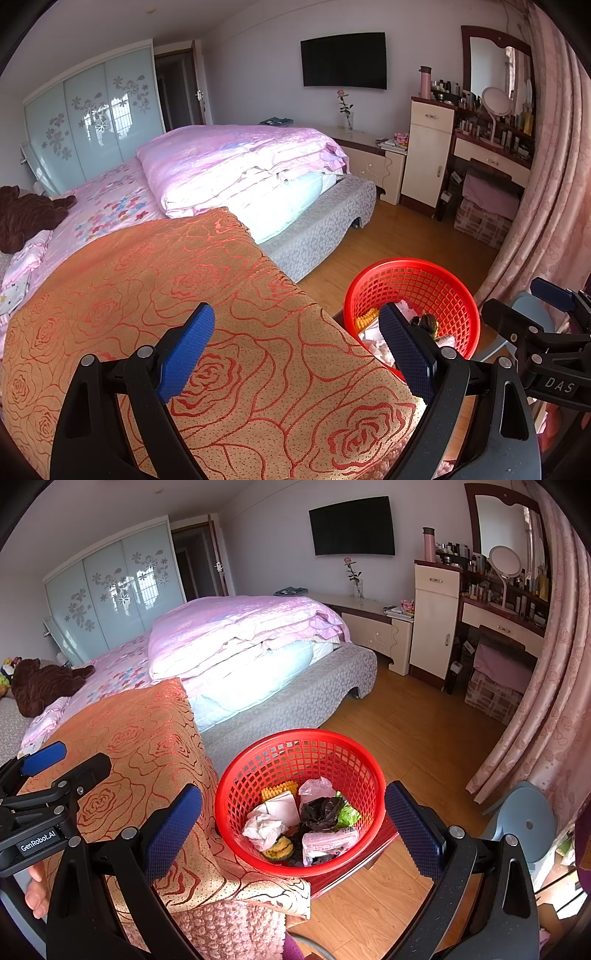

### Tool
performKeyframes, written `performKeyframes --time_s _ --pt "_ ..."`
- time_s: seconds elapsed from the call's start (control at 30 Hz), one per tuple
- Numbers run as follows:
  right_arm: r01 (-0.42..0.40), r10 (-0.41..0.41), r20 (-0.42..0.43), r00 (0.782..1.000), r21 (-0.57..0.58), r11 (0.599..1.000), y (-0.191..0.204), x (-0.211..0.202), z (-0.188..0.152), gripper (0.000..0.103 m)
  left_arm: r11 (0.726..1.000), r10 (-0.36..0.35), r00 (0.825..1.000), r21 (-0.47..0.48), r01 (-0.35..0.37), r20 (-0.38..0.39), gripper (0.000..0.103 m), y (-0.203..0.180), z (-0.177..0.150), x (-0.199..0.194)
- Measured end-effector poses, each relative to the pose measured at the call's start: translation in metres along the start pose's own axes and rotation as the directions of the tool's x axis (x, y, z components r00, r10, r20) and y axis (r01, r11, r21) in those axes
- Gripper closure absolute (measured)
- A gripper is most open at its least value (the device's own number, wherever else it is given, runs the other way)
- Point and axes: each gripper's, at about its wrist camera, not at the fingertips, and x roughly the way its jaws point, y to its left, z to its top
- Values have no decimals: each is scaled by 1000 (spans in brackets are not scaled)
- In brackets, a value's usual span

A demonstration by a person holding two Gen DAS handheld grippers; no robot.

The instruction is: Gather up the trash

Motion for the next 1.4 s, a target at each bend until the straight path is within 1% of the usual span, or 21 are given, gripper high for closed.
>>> performKeyframes --time_s 0.47,1.0,1.23,1.3,1.4 --pt "0 0 -2 1000 2 1000 0 1 -1 7 1000 -5 1000 15 5 4 16 -1 -12 0" --pt "-1 1 -3 1000 2 1000 -1 0 1 7 999 -20 1000 33 20 0 16 -5 -11 0" --pt "4 -4 -9 1000 8 1000 -1 3 -3 7 998 -45 999 53 44 25 16 -10 -11 -6" --pt "7 -7 -14 1000 9 1000 0 5 -7 7 997 -47 999 55 46 14 16 -10 -11 -4" --pt "14 -14 -26 1000 9 1000 0 10 -12 7 998 -54 998 40 55 -25 16 -7 -10 3"
